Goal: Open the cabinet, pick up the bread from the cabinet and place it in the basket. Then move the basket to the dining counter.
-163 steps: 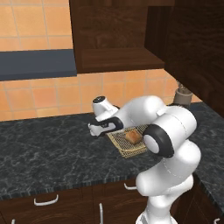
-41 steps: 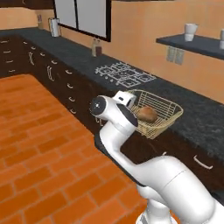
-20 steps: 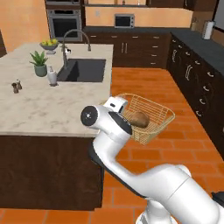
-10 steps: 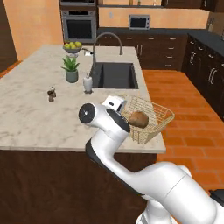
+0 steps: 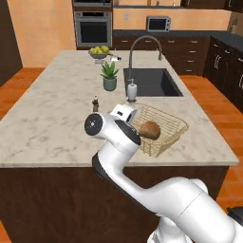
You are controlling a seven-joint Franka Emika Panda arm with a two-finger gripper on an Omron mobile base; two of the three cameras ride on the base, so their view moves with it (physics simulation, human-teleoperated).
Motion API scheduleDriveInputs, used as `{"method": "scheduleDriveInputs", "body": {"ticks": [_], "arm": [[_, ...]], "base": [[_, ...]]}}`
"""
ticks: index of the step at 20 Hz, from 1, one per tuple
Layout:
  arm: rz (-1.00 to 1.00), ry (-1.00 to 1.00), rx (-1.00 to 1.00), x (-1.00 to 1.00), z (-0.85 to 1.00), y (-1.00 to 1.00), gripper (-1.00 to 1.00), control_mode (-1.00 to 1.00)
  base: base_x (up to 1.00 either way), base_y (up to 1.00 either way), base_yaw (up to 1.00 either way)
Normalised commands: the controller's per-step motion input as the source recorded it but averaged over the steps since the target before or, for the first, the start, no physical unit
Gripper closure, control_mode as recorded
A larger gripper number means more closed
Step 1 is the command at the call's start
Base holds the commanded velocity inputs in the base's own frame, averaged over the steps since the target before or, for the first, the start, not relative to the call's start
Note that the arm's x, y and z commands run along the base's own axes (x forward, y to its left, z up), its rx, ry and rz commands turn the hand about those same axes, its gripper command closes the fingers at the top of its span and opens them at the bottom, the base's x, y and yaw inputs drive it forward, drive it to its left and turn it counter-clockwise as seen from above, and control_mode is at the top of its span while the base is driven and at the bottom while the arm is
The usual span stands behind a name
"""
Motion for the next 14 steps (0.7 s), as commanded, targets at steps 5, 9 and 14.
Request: {"method": "scheduleDriveInputs", "body": {"ticks": [5,9,14], "arm": [[0.00,0.00,0.00,0.00,0.00,0.00,1.00,1.00],[0.00,0.00,0.00,0.00,0.00,0.00,1.00,1.00],[0.00,0.00,0.00,0.00,0.00,0.00,1.00,1.00]], "base": [[0.03,1.00,-0.17],[0.16,1.00,-0.16],[0.25,1.00,-0.18]]}}
